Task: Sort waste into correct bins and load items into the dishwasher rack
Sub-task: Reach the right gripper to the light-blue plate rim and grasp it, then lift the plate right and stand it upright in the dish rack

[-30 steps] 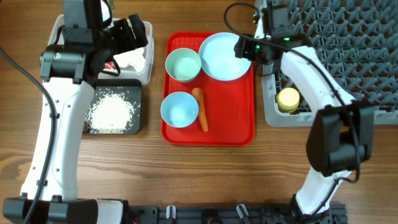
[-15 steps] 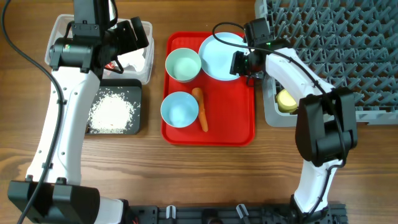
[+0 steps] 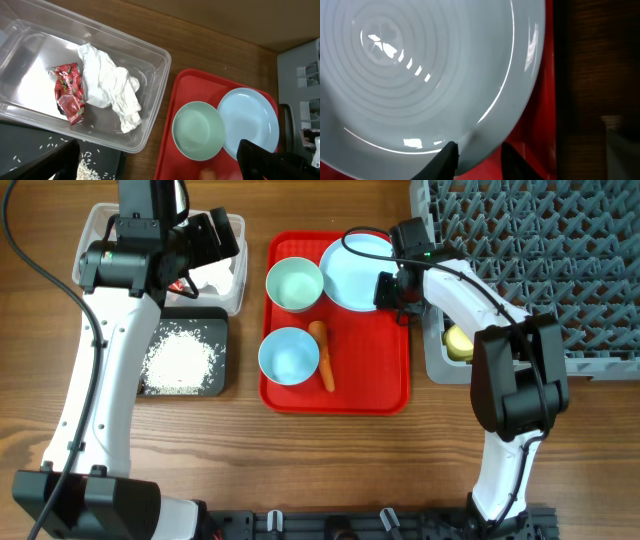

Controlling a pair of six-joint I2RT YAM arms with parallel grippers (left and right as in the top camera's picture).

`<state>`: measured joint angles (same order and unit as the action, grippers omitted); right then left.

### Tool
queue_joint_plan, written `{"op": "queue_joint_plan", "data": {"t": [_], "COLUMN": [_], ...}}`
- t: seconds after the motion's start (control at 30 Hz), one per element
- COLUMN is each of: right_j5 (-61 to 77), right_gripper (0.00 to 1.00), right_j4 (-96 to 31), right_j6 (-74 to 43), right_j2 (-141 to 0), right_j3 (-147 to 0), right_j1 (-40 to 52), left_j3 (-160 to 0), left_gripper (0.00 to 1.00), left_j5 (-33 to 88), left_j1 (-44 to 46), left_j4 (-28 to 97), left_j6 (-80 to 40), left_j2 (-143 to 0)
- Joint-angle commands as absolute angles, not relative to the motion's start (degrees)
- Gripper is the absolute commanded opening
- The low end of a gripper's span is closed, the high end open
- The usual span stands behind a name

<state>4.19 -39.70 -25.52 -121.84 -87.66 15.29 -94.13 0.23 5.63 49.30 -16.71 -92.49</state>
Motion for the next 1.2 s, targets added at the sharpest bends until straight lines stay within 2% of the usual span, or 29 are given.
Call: {"op": "queue_joint_plan", "data": {"t": [0.0, 0.23, 0.43, 1.17], "right_j5": [0.49, -2.39, -4.32, -8.58], "right_gripper": [0.25, 0.20, 0.04, 0.04], "right_j4": [-39.18, -38.13, -32.53, -23.90], "right_j6": [-25.52, -25.50, -24.91, -21.26], "right_j2": [-124.33, -125.27, -125.27, -124.92], "right_j3": [-87.26, -87.26, -87.26, -89.45], "right_j1": [15.20, 14.92, 14.94, 12.29], "left_j3": [-94.13, -94.13, -94.13, -94.13], "left_gripper": [1.00, 1.00, 1.00, 1.00], "left_j5": [-0.73, -0.71, -0.71, -0.73], "left_j1": [5.74, 5.74, 5.74, 5.74], "left_j4": [49.19, 49.19, 49.19, 49.34], "left_j6": [-17.39, -17.39, -17.39, -17.39], "left_j2": [-92.60, -92.60, -92.60, -92.60]}}
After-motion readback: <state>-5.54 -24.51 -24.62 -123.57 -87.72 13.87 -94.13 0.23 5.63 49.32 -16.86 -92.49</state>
